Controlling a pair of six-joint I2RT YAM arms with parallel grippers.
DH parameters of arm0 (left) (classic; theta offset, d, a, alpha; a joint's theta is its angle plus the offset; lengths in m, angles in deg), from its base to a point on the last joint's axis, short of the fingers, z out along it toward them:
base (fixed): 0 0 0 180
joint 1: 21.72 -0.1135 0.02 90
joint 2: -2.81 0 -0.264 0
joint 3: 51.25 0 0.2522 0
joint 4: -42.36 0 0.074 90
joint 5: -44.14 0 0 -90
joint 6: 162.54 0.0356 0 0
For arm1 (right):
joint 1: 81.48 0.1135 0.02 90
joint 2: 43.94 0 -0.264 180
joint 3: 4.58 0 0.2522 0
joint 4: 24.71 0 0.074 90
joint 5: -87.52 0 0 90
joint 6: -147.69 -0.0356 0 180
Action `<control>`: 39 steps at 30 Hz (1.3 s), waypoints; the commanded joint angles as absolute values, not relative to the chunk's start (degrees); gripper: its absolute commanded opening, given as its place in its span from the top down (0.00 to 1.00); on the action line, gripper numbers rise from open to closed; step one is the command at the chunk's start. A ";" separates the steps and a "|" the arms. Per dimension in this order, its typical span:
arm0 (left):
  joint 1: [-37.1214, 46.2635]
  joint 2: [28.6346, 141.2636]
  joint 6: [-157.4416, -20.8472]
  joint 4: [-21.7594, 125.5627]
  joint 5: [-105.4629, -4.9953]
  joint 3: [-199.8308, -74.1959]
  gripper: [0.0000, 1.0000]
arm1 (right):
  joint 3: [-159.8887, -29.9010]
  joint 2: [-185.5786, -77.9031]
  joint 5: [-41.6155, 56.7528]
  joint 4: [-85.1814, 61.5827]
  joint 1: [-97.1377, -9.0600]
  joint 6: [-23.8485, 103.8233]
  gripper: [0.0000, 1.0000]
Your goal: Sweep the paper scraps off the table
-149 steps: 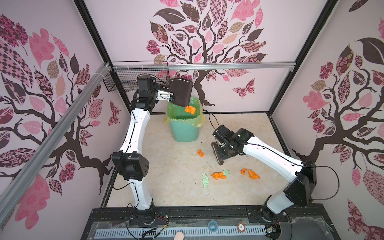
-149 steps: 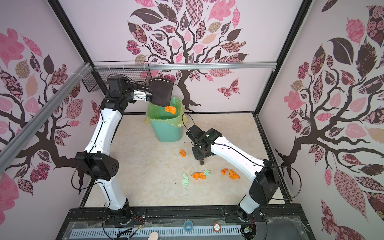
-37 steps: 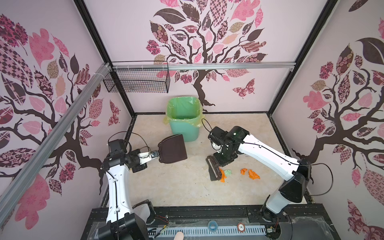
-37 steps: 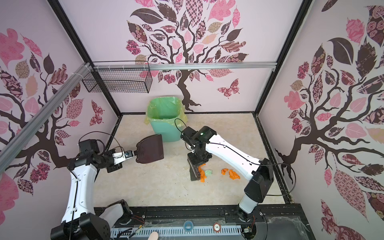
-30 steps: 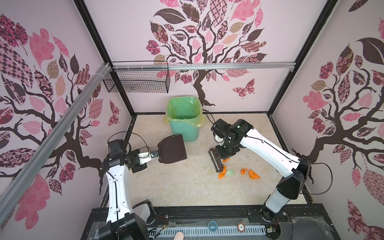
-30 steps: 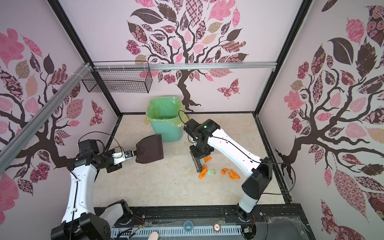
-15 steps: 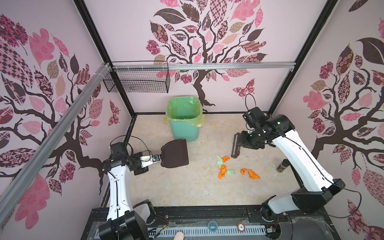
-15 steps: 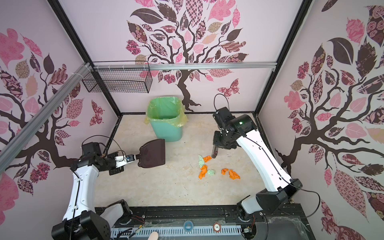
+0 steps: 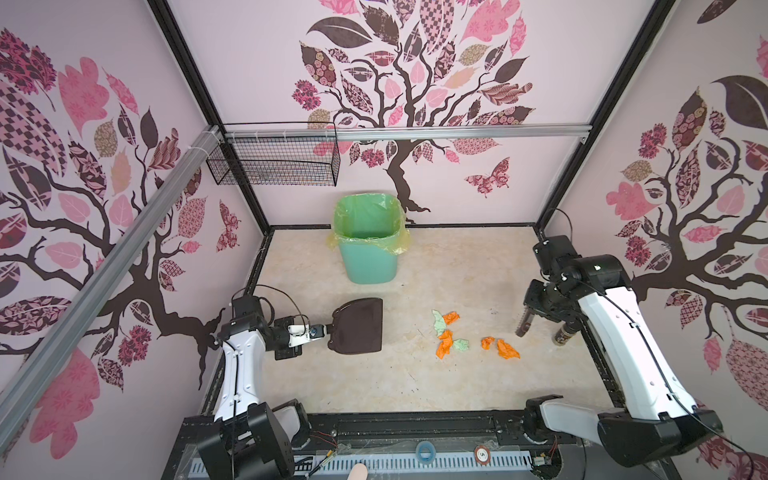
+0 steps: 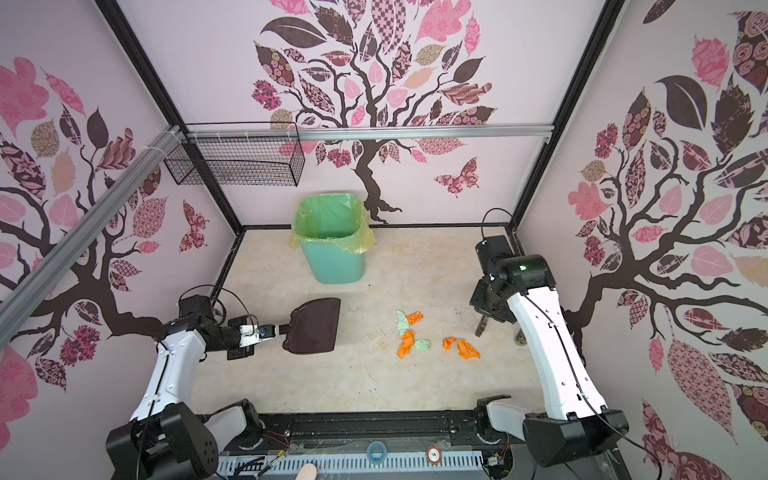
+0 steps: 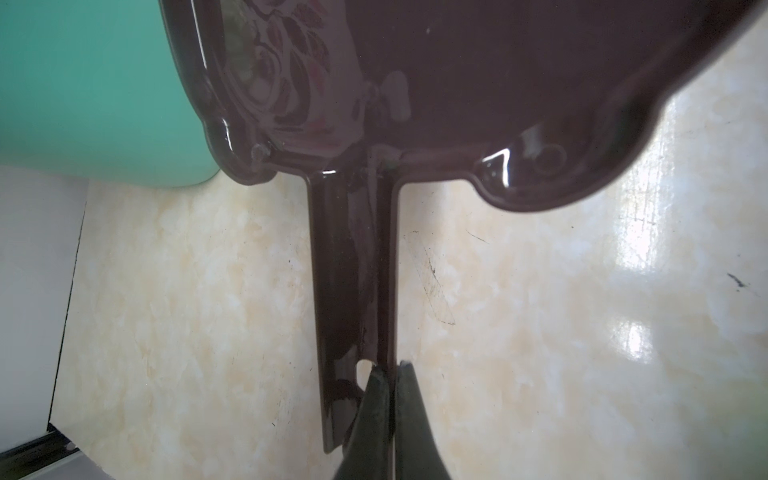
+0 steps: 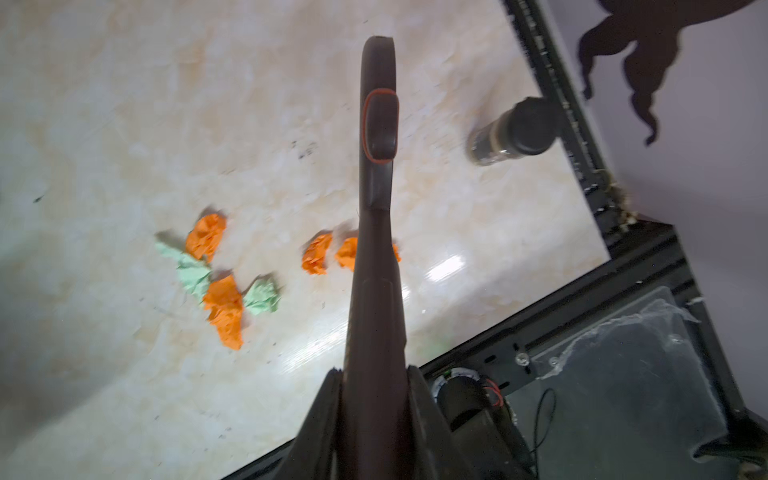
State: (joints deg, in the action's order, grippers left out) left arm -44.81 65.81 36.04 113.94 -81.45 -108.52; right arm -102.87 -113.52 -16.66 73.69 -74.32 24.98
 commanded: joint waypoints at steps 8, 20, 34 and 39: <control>-44.96 69.42 37.57 112.72 -84.79 -107.25 1.00 | -92.40 -106.90 -18.59 73.95 -82.15 35.70 1.00; -45.26 69.71 37.31 112.81 -84.18 -107.76 1.00 | -88.99 -108.37 -3.17 74.02 -81.48 35.64 1.00; -45.10 69.91 37.05 109.68 -83.65 -105.76 1.00 | -92.34 -116.25 2.84 72.85 -69.17 29.44 1.00; -42.90 70.91 36.89 104.53 -80.60 -103.08 1.00 | -98.74 -122.68 1.32 73.68 -60.95 26.26 1.00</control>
